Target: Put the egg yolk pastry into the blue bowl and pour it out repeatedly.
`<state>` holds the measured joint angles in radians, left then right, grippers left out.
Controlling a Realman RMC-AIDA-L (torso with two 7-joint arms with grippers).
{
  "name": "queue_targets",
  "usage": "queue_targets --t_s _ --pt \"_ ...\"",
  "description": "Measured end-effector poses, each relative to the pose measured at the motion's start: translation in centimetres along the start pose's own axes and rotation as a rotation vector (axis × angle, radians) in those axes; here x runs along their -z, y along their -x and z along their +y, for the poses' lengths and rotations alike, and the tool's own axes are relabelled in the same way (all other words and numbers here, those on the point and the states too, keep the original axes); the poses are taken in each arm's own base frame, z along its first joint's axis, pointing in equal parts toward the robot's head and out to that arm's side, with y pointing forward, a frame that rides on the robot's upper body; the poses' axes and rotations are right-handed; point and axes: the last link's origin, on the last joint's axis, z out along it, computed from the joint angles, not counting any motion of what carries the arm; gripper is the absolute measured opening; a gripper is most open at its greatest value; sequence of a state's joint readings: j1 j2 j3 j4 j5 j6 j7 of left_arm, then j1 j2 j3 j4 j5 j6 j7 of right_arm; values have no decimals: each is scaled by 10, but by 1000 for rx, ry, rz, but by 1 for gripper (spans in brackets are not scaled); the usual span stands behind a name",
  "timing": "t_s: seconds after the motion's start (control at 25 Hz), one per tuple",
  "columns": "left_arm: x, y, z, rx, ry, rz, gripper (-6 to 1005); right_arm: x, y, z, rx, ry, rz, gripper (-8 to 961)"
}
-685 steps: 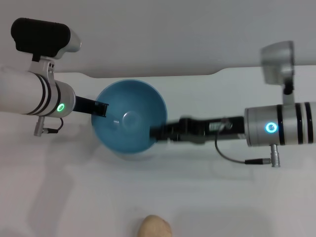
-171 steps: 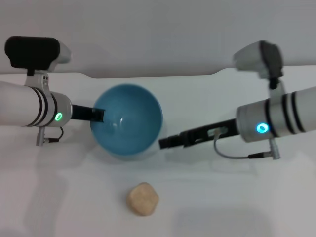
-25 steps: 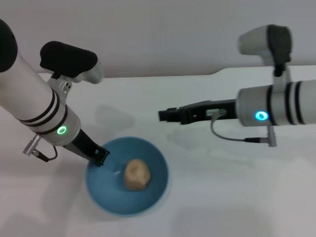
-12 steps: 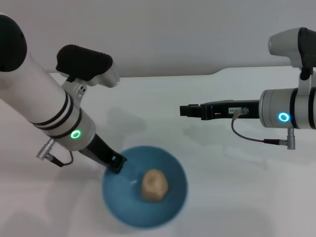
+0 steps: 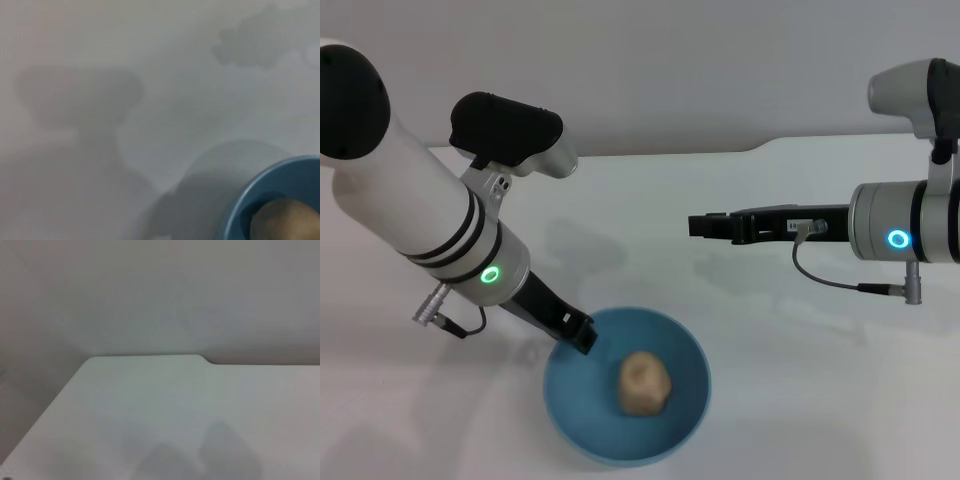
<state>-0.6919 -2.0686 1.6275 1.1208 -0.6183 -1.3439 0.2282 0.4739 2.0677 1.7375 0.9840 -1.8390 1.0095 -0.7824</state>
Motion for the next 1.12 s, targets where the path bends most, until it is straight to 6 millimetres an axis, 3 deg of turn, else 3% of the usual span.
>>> queue_targets --t_s 0.12,0.4,0.76,0.8,0.88,1.0,1.12 --pt "0 -1 -2 4 -7 19 344 0 0 0 -1 0 1 244" --pt "6 -10 -3 -4 -19 73 524 2 -3 -3 -12 -5 0 244" --pt "30 -28 -20 27 -84 371 652 11 -6 -22 -17 -91 -70 244" --pt "36 -27 -30 60 -118 492 652 12 -8 -27 -6 -122 -88 244" --pt "39 -25 -36 83 -136 552 652 12 -10 -37 19 -200 -123 244" --pt "45 -9 -56 165 -208 749 651 11 -14 -52 85 -344 -155 244" --pt "48 8 -63 206 -277 912 651 8 -16 -60 174 -469 -186 244"
